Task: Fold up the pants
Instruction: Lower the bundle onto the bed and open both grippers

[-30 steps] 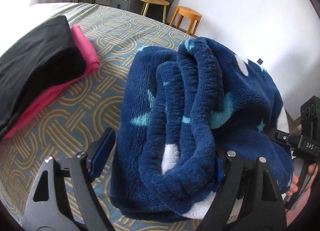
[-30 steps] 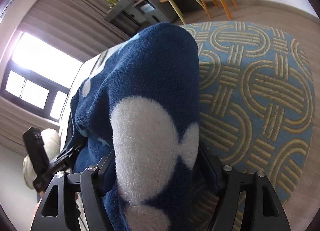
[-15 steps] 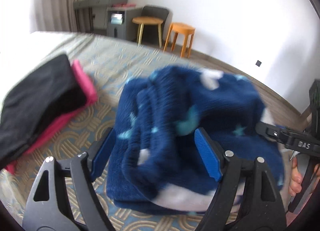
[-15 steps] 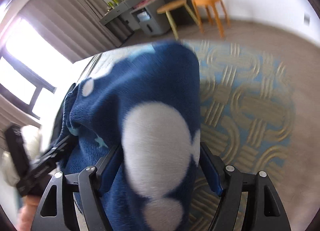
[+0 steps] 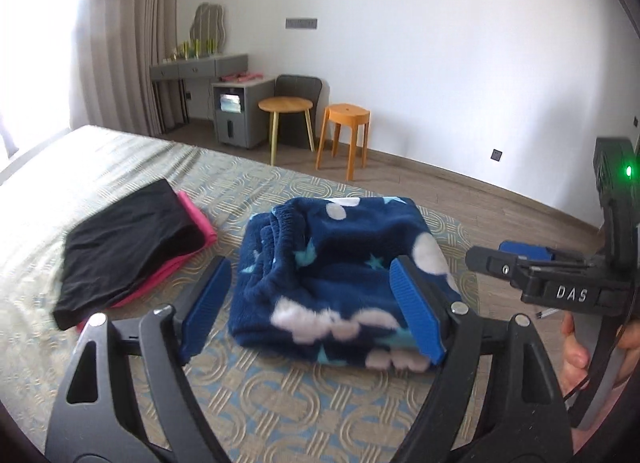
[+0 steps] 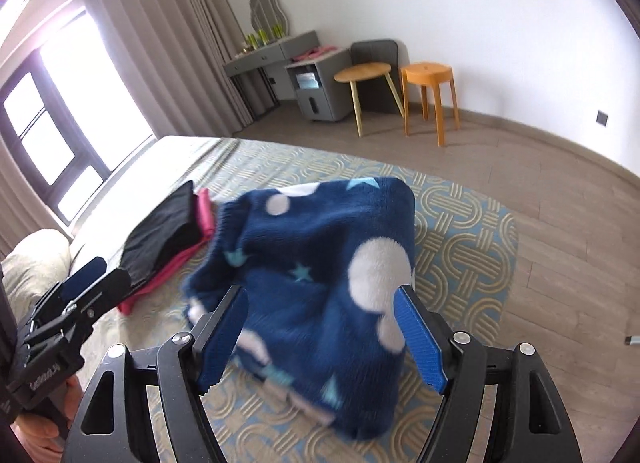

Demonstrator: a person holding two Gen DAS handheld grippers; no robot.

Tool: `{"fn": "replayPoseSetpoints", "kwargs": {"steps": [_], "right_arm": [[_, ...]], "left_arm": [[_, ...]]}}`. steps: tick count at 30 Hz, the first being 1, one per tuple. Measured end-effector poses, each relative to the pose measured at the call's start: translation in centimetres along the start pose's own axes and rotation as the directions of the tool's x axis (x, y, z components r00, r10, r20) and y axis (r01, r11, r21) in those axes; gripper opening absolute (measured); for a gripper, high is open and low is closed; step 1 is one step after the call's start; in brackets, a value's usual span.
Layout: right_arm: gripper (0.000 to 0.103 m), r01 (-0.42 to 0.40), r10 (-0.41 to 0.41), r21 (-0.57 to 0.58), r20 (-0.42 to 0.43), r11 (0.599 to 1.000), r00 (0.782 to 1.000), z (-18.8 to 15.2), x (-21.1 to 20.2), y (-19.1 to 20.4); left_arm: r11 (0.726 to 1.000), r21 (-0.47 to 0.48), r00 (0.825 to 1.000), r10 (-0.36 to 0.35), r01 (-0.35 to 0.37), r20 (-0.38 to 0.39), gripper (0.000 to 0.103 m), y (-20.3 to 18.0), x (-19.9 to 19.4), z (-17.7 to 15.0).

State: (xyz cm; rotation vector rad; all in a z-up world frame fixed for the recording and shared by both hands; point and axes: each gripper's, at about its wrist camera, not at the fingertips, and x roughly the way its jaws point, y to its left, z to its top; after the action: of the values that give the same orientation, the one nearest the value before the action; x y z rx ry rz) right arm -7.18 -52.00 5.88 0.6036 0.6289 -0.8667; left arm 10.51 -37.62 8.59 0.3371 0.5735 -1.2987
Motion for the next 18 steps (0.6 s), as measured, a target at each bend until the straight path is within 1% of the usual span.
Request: {"fn": "replayPoseSetpoints", "kwargs": {"steps": [1, 5, 9, 13, 16, 18], "right_arm": [[0.077, 0.0, 0.0, -0.011, 0.01, 1.0, 1.0, -0.4, -1.1, 0.5], [0.077, 0.008, -0.004, -0.074, 0.051, 0.997, 0.999, -1.8, -5.5, 2.5], [0.077, 0.016, -0.002, -0.143, 0.101, 0.99, 0.995, -3.9, -9.7, 4.7], [0.078, 0.049, -0.015, -0.217, 0.155, 0.975, 0.988, -6.0, -13.2, 6.7], [0.078, 0.062, -0.025, -0.224, 0.164, 0.973, 0.986, -7.3, -14.7, 7.3], [0.079, 0.07, -0.033, -0.214, 0.169, 0.974, 0.985, -8.1, -15.6, 7.3]], "left_arm": [[1.0, 0.01, 1.0, 0.006, -0.006, 0.013, 0.083, -0.2, -1.2, -0.2], [0.999, 0.025, 0.997, 0.031, -0.033, 0.072, 0.093, -1.1, -6.0, -1.4], [0.999, 0.0, 0.993, 0.042, -0.043, 0.108, 0.093, -1.3, -9.6, -2.5], [0.998, -0.014, 0.99, 0.055, -0.053, 0.13, 0.093, -1.6, -11.9, -4.0], [0.998, -0.031, 0.99, 0.053, -0.049, 0.131, 0.093, -1.7, -13.1, -5.3], [0.998, -0.04, 0.993, 0.058, -0.054, 0.107, 0.093, -1.9, -13.7, -6.4]]}}
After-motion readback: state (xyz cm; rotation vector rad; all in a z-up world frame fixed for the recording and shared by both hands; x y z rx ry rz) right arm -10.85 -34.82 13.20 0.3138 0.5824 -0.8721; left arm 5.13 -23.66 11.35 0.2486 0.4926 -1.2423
